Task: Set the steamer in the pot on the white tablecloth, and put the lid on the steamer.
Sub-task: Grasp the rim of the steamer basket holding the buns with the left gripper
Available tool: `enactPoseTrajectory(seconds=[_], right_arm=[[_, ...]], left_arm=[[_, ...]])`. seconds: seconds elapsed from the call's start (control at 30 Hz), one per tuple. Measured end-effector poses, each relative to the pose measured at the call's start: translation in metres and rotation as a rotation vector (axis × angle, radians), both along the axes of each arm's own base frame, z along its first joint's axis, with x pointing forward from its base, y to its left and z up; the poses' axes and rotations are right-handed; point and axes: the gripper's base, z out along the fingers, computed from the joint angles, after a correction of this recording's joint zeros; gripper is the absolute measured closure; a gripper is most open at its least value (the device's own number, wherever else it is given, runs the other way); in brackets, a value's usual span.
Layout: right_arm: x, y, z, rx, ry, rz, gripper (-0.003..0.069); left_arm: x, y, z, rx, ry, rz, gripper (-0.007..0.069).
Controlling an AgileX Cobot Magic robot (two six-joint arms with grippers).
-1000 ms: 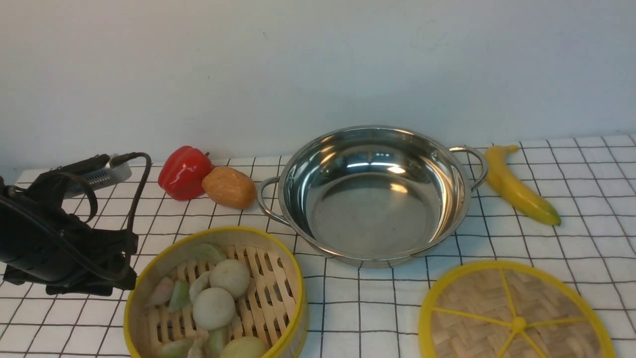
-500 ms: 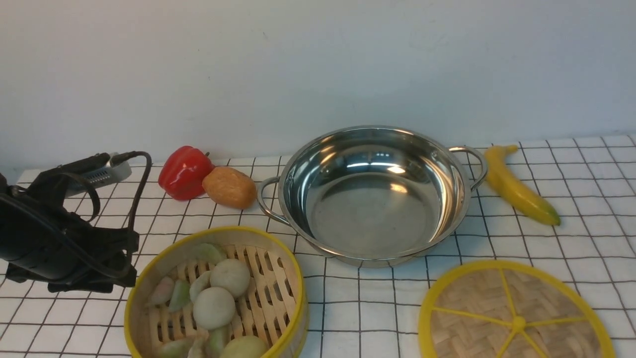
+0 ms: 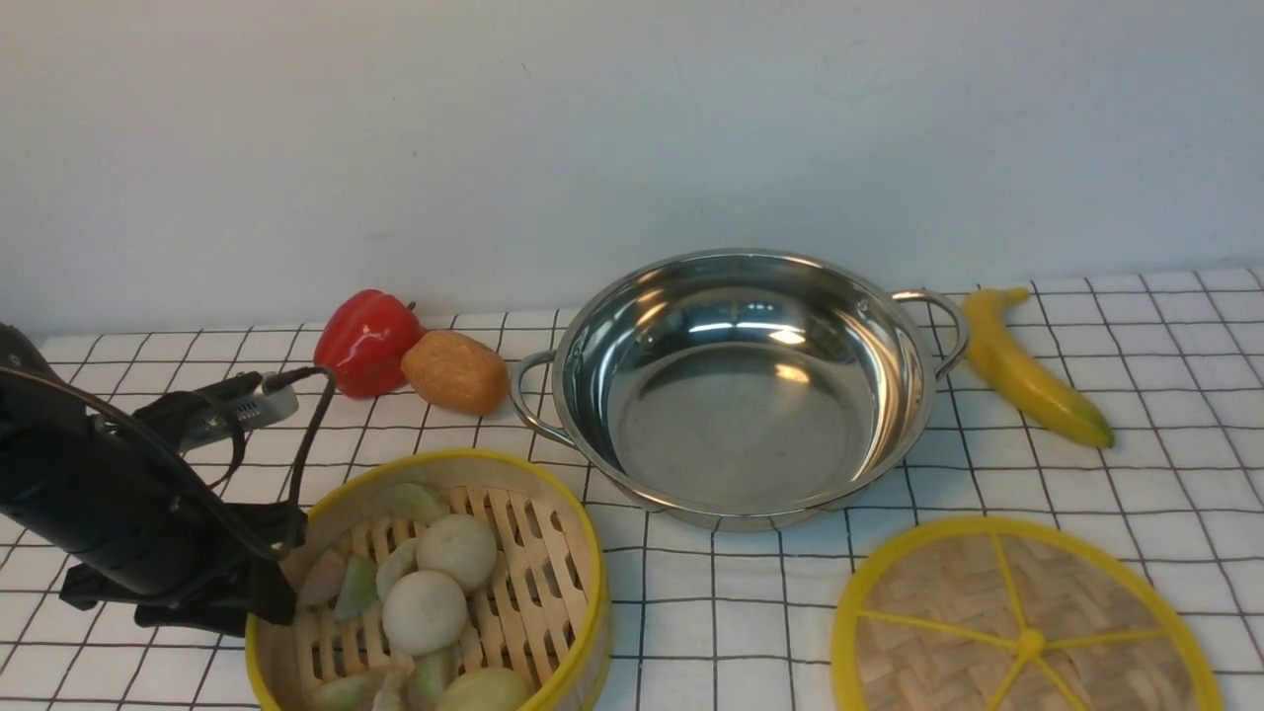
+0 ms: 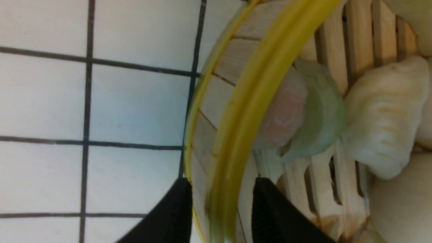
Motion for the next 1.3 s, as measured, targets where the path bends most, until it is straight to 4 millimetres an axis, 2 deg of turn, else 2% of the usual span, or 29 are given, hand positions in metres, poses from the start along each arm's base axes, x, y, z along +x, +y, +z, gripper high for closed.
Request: enactPoseTrajectory(seconds=[0.13,0.23,0.27,0.33,0.47,0.83,0.93,1.07,1.13,1.17,1.2,1.3], right_arm=[[0.0,0.001,0.0,0.015,0.001,0.002,0.0416],[0.0,0.001,0.0,0.016,0.002,0.003,0.0416],[0.0,0.001,0.0,0.016,0.002,0.003,0.0416],[0.0,0.001,0.0,0.016,0.002,0.003,0.0416],[0.0,0.001,0.0,0.017,0.002,0.002,0.0416],[0.0,0.001,0.0,0.018,0.003,0.003,0.0416],[0.0,0.001,0.0,0.018,0.003,0.003,0.0416],[0.0,0.001,0.0,0.018,0.003,0.003,0.0416],[0.0,0.001,0.0,0.018,0.003,0.003,0.0416],[0.0,0.001,0.0,0.018,0.003,0.003,0.0416],[0.0,0.001,0.0,0.018,0.003,0.003,0.0416],[0.0,0.001,0.0,0.018,0.003,0.003,0.0416]], left_arm=[[0.002,0.001,-0.009,0.005,0.015,0.001,0.0406],[0.003,0.002,-0.013,0.006,0.029,-0.002,0.0477],[0.003,0.002,-0.013,0.006,0.03,-0.002,0.0477],[0.004,0.002,-0.014,0.014,0.031,-0.011,0.0536],[0.004,0.004,-0.015,0.029,0.033,-0.025,0.0589],[0.004,0.008,-0.011,0.076,0.041,-0.07,0.0594],[0.004,0.015,0.0,0.159,0.057,-0.124,0.0594],[0.009,0.023,0.029,0.241,0.049,-0.133,0.0594],[0.014,0.026,0.049,0.26,0.021,-0.124,0.0594],[0.013,0.025,0.051,0.258,0.029,-0.124,0.0594],[0.018,0.026,0.065,0.257,0.016,-0.12,0.0594],[0.022,0.025,0.081,0.242,0.014,-0.122,0.0594]])
